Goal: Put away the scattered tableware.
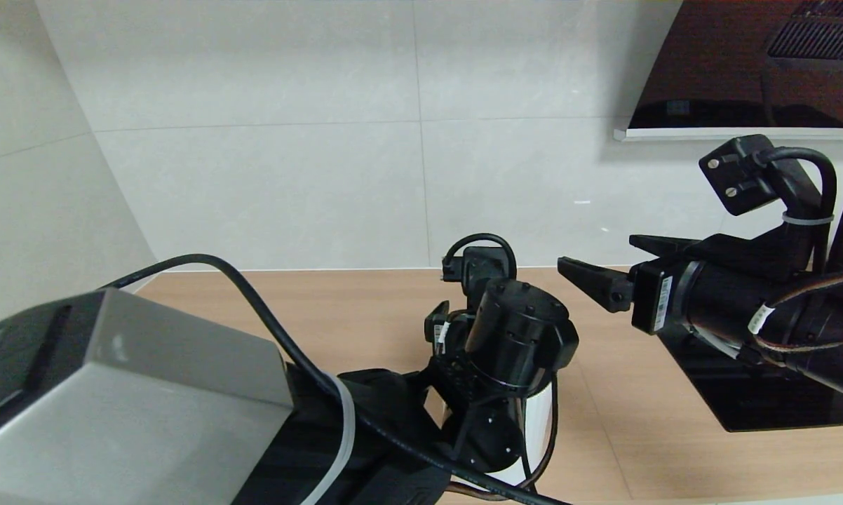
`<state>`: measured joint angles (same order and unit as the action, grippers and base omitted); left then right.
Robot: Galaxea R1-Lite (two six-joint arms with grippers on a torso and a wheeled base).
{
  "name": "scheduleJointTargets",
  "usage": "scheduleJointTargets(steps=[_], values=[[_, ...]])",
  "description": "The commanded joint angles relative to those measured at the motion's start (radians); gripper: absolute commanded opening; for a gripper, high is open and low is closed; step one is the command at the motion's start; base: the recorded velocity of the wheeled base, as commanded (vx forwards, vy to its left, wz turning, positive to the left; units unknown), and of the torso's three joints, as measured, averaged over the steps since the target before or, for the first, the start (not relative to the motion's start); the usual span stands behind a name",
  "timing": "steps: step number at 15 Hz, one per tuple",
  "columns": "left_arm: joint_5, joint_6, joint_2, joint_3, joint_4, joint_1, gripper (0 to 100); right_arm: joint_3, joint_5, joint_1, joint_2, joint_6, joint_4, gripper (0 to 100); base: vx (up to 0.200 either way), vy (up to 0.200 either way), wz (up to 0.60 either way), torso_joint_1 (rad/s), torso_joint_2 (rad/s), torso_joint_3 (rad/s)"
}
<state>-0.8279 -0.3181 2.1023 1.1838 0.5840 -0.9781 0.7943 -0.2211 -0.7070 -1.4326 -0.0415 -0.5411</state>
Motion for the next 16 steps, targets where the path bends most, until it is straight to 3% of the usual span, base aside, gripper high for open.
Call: scheduleJointTargets(steps=[1, 4, 6, 8, 10, 11, 12, 13, 14, 16], values=[[0.000, -0.001, -0.002, 0.000, 0.002, 0.001, 100, -0.001, 0.000, 0.000, -0.002, 0.000, 0.000, 100, 0.000, 0.000, 0.00, 0.000, 0.00, 0.000], [-0.002, -0.009, -0.044, -0.012, 0.013, -0.001, 100, -0.001, 0.000, 0.000, -0.005, 0.000, 0.000, 100, 0.000, 0.000, 0.00, 0.000, 0.00, 0.000], [0.023, 0.001, -0.185, -0.059, 0.097, -0.002, 100, 0.000, 0.000, 0.000, -0.002, 0.000, -0.002, 100, 0.000, 0.000, 0.00, 0.000, 0.00, 0.000], [0.127, 0.040, -0.354, -0.147, 0.158, -0.001, 100, 0.000, -0.001, 0.026, 0.012, -0.003, -0.003, 100, 0.000, 0.000, 0.00, 0.000, 0.00, 0.000], [0.239, 0.119, -0.536, -0.265, 0.158, 0.030, 100, 0.003, -0.001, 0.034, 0.063, -0.003, -0.003, 100, 0.000, 0.000, 0.00, 0.000, 0.00, 0.000], [0.297, 0.166, -0.621, -0.329, 0.160, 0.076, 100, 0.003, -0.001, 0.058, 0.084, -0.003, -0.003, 100, 0.000, 0.000, 0.00, 0.000, 0.00, 0.000], [0.316, 0.180, -0.650, -0.359, 0.160, 0.095, 100, 0.002, -0.004, 0.069, 0.093, -0.003, -0.003, 100, 0.000, 0.000, 0.00, 0.000, 0.00, 0.000], [0.354, 0.215, -0.756, -0.454, 0.158, 0.160, 100, -0.036, -0.007, 0.092, 0.153, -0.008, -0.003, 100, 0.000, 0.000, 0.00, 0.000, 0.00, 0.000], [0.372, 0.218, -0.846, -0.544, 0.155, 0.254, 100, -0.095, 0.000, 0.121, 0.242, -0.003, -0.002, 100, 0.000, 0.000, 0.00, 0.000, 0.00, 0.000], [0.377, 0.220, -1.001, -0.667, 0.149, 0.381, 100, -0.178, 0.000, 0.184, 0.383, 0.003, 0.006, 100, 0.000, 0.000, 0.00, 0.000, 0.00, 0.000]])
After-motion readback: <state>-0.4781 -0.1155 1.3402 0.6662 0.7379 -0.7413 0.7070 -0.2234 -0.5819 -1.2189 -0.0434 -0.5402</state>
